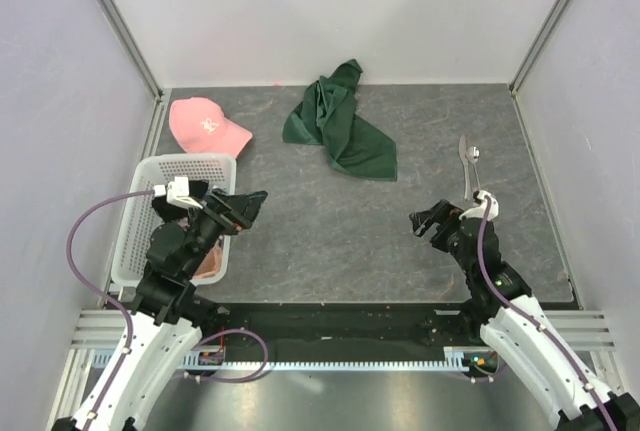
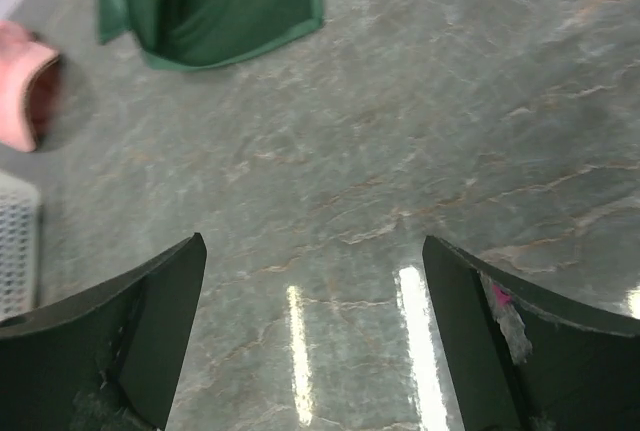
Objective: Fold the napkin into a case and place the utensils inside
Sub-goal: Move the crumpled napkin to the center of the board.
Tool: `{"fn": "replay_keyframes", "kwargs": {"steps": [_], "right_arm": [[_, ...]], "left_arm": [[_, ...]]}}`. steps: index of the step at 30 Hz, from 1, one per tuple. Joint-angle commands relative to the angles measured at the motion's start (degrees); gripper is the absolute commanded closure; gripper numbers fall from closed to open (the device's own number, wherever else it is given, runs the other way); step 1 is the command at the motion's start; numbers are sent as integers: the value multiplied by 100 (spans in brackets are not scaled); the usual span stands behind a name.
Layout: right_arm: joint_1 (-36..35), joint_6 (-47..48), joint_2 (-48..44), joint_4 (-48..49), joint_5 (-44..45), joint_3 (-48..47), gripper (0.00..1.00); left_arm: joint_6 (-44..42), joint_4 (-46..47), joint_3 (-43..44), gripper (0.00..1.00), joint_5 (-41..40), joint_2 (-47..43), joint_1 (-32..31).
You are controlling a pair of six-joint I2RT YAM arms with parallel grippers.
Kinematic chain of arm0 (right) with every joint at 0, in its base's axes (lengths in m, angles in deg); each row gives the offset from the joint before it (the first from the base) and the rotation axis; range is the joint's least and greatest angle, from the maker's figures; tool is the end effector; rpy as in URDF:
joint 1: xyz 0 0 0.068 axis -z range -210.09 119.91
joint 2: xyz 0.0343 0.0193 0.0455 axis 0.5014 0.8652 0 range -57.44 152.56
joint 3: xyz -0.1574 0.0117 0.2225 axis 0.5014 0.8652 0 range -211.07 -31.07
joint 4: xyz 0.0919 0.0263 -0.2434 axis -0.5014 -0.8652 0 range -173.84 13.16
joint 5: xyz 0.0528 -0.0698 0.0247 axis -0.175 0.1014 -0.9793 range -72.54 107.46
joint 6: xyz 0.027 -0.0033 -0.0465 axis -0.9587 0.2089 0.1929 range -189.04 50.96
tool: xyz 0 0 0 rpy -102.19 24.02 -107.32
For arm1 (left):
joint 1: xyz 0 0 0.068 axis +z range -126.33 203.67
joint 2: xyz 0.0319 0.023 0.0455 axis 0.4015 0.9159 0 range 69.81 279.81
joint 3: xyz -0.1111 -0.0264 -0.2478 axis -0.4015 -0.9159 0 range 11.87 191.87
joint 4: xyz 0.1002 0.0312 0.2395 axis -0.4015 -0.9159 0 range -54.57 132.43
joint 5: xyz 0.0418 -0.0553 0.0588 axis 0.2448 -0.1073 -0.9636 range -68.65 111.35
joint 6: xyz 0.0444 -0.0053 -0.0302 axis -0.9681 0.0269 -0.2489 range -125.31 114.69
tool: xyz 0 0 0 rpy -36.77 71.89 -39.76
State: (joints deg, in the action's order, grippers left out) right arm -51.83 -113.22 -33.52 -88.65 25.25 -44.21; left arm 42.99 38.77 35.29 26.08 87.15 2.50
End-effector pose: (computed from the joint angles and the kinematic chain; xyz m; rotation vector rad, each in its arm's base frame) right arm 0.1239 0.0443 0.1917 0.4812 1.9551 0.6150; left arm 0.1059 -0.0441 0.2824 -0.3120 1.5899 -1.0168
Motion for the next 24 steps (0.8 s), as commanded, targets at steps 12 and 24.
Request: {"fn": "replay_keyframes", "kwargs": {"steps": [12, 24], "right_arm": [[29, 1455, 5023, 1353, -116, -3279, 2], [-577, 3713, 9444, -92, -1025, -7805, 3]], "left_arm": [[-707, -1793, 891, 2, 36, -162, 25], [-1331, -2666, 1868, 6, -69, 1429, 34]]}}
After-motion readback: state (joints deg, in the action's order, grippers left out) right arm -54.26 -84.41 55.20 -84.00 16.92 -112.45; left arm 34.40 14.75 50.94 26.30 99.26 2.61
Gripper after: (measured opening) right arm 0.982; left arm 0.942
